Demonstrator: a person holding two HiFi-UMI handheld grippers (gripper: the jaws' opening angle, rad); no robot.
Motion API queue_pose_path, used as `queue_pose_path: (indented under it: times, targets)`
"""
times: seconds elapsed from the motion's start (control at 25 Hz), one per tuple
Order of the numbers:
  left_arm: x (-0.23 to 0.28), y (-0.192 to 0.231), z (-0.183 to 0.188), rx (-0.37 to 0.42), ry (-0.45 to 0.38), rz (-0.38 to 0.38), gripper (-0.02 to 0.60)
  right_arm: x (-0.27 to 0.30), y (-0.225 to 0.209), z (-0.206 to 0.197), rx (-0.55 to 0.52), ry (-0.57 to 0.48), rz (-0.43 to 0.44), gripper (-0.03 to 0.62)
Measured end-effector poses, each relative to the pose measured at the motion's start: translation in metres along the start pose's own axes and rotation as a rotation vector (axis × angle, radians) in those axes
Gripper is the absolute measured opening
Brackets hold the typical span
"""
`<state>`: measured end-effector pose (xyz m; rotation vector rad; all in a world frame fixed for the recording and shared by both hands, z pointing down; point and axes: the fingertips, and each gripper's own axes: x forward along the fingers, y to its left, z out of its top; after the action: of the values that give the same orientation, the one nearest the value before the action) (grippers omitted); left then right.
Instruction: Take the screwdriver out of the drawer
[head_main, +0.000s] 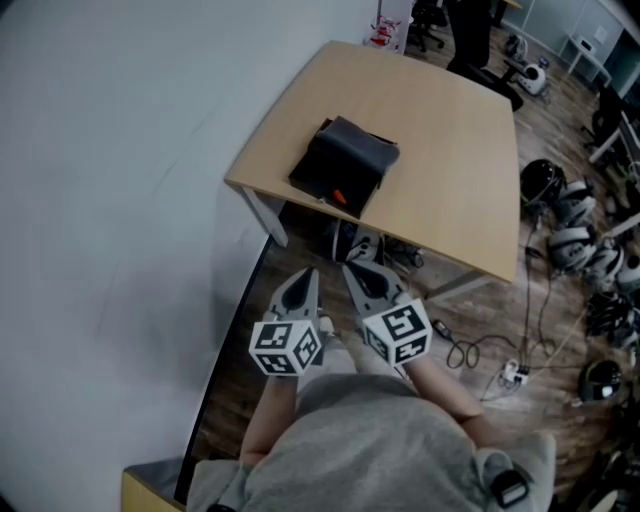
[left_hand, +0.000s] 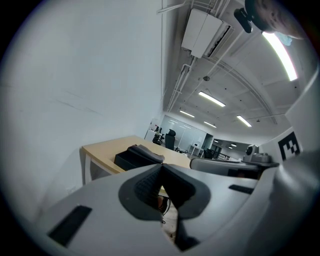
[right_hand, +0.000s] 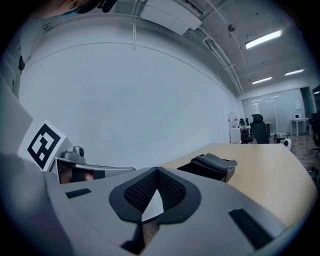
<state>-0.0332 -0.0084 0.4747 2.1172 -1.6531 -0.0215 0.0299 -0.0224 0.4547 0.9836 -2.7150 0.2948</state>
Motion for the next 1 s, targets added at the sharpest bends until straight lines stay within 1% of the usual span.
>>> queue_pose_path:
  times: [0.2,0.4,0.72,1.0]
  targets:
    - [0.032,0.027,0.029,0.01,0.003,-0.019,0.0,0.04,-0.016,0.025,-0.001,-0.011,-0.019,0.0]
    - [0.063,0.051,0.052,0.019,-0.001,-0.043,0.0,0.078,-0.034,0.04,0.002,-0.032,-0.056,0.0]
    - [0.1,0.082,0.075,0.038,0.01,-0.073,0.0,0.126,-0.052,0.054,0.006,-0.032,-0.092,-0.002]
    - [0.127,0.105,0.086,0.038,0.034,-0.094,0.0,0.159,-0.065,0.06,0.007,-0.023,-0.116,-0.002]
